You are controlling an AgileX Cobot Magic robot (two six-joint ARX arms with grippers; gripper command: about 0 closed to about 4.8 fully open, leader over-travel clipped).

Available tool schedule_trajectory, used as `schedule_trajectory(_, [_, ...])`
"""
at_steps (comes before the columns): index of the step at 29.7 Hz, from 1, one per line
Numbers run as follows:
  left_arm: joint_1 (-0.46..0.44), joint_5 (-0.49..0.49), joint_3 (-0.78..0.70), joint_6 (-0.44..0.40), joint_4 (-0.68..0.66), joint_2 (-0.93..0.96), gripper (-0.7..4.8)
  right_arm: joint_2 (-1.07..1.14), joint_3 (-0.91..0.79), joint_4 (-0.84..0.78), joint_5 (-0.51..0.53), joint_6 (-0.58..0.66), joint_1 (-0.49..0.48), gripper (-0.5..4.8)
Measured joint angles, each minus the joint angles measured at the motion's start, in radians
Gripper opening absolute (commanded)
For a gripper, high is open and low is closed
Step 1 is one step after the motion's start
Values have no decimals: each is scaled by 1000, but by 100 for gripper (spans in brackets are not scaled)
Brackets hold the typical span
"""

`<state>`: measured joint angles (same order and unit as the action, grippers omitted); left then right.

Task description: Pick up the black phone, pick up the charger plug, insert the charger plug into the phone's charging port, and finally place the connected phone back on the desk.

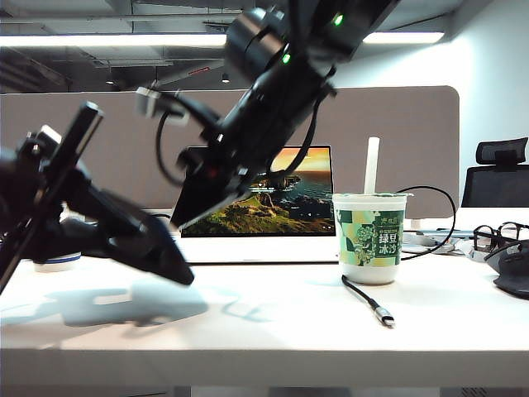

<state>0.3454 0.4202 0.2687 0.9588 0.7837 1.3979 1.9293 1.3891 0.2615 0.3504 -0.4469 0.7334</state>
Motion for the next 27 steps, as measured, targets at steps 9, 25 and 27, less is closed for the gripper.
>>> schedule_trajectory(9, [0,94,0,-109,205,0,-6,-159,0,15,-18,6,-19,-1])
schedule_trajectory(25, [0,180,16,-272,371,-132,-6,-457,0,21,-102,8,-39,-1])
schedule_trajectory(27, [0,182,37,-310,313,-171,-6,-484,0,22,-108,8,-39,-1])
